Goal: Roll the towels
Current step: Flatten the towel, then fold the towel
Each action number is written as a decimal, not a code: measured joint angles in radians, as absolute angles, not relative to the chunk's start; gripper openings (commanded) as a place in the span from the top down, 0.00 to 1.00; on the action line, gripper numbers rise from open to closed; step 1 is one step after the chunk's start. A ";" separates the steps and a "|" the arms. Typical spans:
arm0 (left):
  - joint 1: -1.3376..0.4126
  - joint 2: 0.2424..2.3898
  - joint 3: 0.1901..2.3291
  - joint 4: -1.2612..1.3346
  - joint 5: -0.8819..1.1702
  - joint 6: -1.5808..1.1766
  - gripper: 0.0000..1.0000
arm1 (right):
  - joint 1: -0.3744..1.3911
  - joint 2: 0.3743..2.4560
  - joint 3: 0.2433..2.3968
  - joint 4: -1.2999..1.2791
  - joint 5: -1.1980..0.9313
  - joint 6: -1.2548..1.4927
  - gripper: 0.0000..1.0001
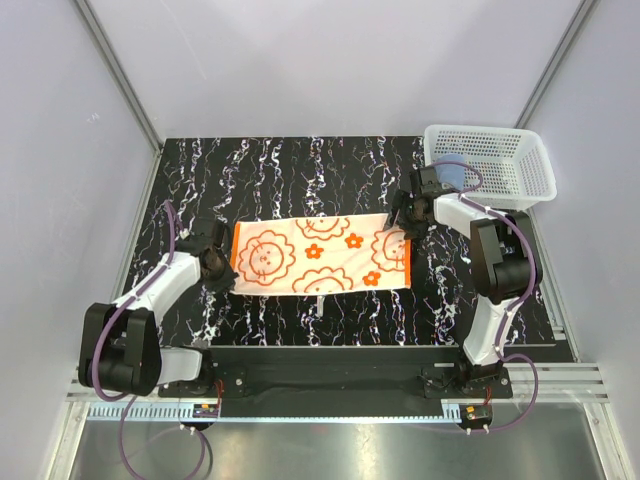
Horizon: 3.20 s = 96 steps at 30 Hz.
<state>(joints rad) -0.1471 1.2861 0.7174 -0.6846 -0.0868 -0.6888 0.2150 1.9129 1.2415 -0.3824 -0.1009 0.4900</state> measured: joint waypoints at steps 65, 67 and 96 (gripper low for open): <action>-0.147 1.336 0.712 -0.543 -0.054 -0.682 1.00 | 0.215 1.375 0.683 -0.500 -0.159 0.668 1.00; -0.147 1.311 0.702 -0.554 -0.056 -0.691 1.00 | 0.215 1.314 0.683 -0.530 -0.159 0.678 1.00; -0.168 1.063 0.812 -0.739 -0.037 -0.739 1.00 | 0.221 1.116 0.846 -0.815 -0.178 0.779 1.00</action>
<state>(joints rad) -0.1684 1.0626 0.8116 -0.7387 -0.0372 -0.7395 0.2207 1.1156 0.8455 -0.8150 -0.1776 0.7792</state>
